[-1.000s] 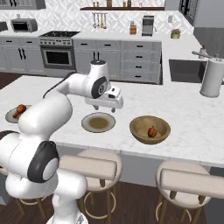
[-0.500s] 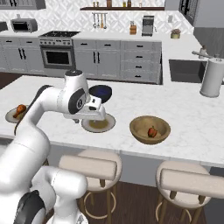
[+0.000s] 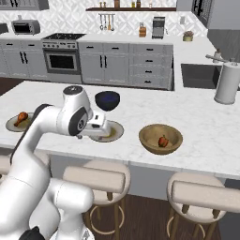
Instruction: Pick the chicken drumstick and bell pepper from their plates and place them in the bowl. Then put the bowl in the fridge.
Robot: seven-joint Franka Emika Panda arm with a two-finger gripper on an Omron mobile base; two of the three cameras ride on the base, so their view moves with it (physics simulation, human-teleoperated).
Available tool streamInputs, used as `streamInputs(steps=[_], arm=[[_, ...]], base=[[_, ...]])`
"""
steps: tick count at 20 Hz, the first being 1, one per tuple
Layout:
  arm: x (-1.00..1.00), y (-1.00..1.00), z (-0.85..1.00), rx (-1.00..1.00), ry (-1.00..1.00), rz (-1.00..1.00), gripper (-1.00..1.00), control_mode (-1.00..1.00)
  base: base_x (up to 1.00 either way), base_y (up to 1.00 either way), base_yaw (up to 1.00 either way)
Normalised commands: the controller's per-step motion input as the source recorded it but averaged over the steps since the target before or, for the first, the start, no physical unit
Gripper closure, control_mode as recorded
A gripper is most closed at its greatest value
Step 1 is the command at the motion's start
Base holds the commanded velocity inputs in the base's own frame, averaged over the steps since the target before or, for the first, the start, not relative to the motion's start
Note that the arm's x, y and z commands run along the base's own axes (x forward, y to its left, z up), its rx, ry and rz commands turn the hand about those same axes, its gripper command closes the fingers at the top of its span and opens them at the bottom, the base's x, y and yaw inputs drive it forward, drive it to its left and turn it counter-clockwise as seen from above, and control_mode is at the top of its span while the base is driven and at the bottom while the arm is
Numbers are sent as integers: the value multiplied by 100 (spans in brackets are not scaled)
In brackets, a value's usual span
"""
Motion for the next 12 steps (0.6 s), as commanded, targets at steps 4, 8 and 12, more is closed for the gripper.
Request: streamInputs(steps=[4,8,12], arm=[[0,19,0,0,0,0,-100,100],[0,0,0,0,0,0,-100,100],[0,0,0,0,0,0,-100,100]], base=[[0,29,0],[0,96,-2],[0,100,-1]])
